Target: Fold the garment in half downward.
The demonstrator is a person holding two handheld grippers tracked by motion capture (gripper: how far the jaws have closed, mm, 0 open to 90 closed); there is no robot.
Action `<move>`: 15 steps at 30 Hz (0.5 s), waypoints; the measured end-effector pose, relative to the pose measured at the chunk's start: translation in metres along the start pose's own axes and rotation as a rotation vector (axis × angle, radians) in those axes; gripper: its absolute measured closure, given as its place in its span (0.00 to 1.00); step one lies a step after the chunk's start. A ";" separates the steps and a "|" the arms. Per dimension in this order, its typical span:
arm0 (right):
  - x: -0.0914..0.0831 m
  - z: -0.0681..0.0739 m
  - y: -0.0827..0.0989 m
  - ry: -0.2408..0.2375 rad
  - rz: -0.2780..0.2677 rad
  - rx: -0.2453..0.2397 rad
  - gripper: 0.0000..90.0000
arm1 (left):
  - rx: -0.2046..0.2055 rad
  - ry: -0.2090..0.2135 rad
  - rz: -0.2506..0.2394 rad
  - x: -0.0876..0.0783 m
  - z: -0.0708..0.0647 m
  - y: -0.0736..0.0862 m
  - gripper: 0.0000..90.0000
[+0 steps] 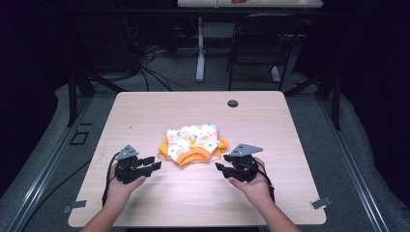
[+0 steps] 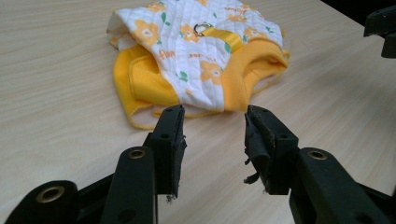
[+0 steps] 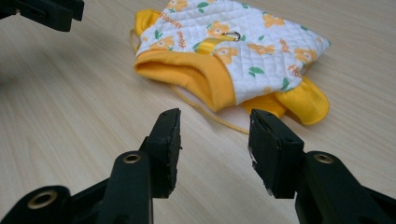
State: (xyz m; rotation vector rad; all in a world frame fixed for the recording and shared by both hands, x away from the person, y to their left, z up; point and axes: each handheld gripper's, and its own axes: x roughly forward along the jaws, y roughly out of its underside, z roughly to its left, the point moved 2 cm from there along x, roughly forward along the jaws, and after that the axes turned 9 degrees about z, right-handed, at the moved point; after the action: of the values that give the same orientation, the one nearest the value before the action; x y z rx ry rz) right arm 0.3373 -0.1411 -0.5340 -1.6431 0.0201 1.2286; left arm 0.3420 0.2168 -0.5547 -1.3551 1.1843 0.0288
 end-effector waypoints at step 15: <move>0.013 0.001 0.035 0.002 0.080 -0.005 0.56 | 0.074 -0.028 0.077 0.006 0.000 0.027 0.60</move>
State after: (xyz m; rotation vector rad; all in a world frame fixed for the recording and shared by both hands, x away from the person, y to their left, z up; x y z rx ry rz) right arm 0.3239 -0.1496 -0.5679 -1.6616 0.0850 1.2879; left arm 0.3284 0.2216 -0.5776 -1.2401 1.2023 0.0578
